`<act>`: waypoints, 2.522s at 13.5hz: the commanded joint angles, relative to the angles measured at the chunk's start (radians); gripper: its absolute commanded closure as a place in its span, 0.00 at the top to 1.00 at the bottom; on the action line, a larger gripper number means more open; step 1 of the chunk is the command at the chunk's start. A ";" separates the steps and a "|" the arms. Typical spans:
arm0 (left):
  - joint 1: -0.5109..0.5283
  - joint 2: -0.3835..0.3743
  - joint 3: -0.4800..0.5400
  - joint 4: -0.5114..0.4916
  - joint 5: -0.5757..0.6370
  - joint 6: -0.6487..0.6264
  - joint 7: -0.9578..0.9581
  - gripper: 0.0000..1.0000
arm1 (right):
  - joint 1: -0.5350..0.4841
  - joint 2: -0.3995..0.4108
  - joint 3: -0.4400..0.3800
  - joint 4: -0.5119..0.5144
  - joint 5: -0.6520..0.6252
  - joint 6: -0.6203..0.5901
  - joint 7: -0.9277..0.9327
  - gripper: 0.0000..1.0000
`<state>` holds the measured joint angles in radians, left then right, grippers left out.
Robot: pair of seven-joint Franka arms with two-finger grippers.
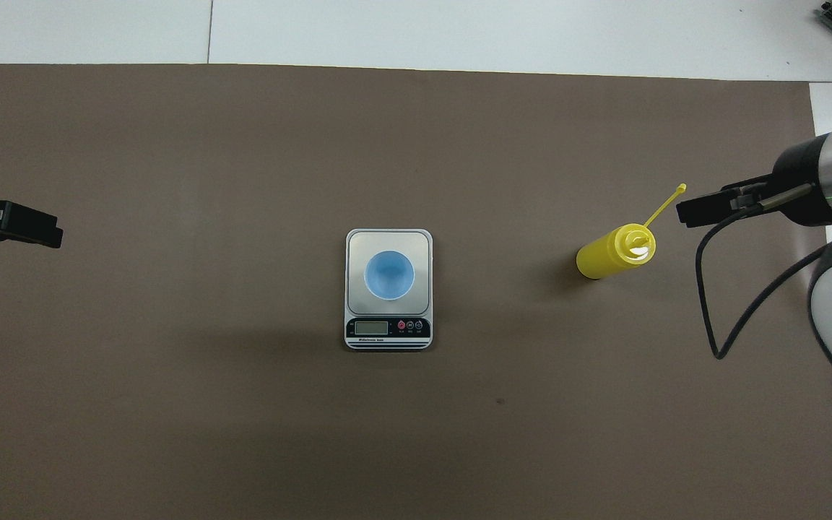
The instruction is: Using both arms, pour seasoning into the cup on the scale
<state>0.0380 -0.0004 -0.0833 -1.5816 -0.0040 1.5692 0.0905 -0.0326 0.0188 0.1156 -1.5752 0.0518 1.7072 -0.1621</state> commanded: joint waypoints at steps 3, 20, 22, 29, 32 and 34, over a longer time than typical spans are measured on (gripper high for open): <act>0.000 -0.035 0.002 -0.040 0.018 0.006 0.002 1.00 | -0.016 -0.005 0.061 0.061 -0.132 -0.112 0.061 1.00; 0.000 -0.035 0.002 -0.040 0.018 0.006 0.003 1.00 | -0.079 -0.160 -0.004 0.040 -0.032 -0.246 0.029 1.00; 0.000 -0.035 0.002 -0.040 0.018 0.006 0.002 1.00 | -0.073 -0.157 -0.017 0.015 -0.035 -0.166 0.047 1.00; 0.000 -0.035 0.002 -0.040 0.018 0.006 0.003 1.00 | 0.000 -0.043 -0.049 0.021 -0.056 -0.121 0.343 1.00; 0.000 -0.035 0.002 -0.040 0.018 0.006 0.003 1.00 | 0.040 -0.033 -0.083 0.004 -0.075 -0.109 0.383 1.00; 0.000 -0.035 0.002 -0.040 0.018 0.006 0.003 1.00 | 0.060 -0.046 -0.109 -0.031 -0.076 -0.107 0.384 1.00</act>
<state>0.0380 -0.0007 -0.0833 -1.5817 -0.0040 1.5692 0.0905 0.0095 -0.0021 0.0309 -1.5567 -0.0130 1.5812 0.2031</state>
